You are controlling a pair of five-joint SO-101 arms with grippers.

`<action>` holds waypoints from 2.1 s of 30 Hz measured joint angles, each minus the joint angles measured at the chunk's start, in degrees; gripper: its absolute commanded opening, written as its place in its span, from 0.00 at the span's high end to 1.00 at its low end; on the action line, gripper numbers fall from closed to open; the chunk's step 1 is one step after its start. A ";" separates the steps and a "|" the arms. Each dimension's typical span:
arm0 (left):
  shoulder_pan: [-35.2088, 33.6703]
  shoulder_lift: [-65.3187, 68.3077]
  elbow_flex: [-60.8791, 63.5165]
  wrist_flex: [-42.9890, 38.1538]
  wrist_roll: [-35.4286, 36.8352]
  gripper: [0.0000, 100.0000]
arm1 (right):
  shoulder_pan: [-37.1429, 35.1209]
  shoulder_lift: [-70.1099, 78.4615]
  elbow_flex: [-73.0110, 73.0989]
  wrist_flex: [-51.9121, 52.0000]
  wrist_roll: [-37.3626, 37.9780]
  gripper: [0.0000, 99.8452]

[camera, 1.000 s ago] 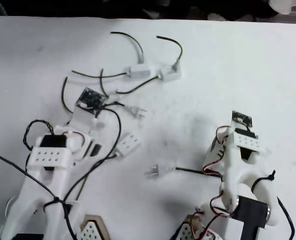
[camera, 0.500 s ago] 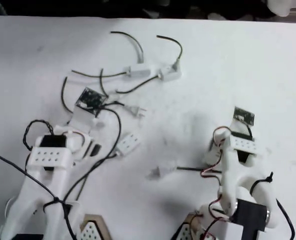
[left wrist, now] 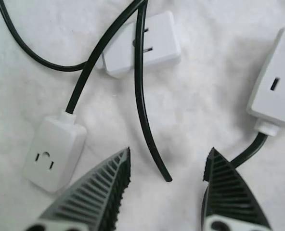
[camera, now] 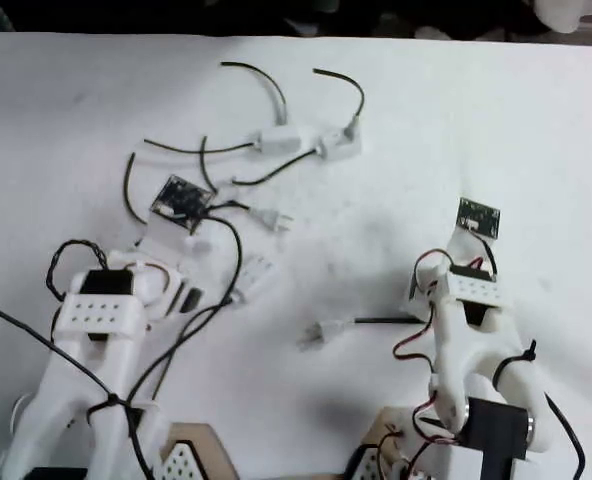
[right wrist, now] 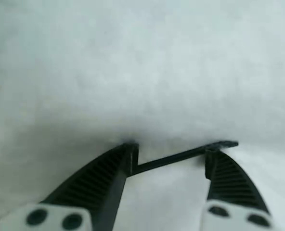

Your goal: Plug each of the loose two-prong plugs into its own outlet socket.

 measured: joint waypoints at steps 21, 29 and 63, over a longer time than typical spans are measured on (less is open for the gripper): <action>0.00 0.00 0.00 0.00 0.00 0.75 | -12.84 -12.22 -20.40 27.34 0.09 0.78; 0.00 0.00 0.00 0.00 0.00 0.75 | -27.43 -14.77 -17.32 34.29 -12.57 0.78; 0.00 0.00 0.00 0.00 0.00 0.75 | -36.31 -1.14 -0.26 9.23 -19.87 0.90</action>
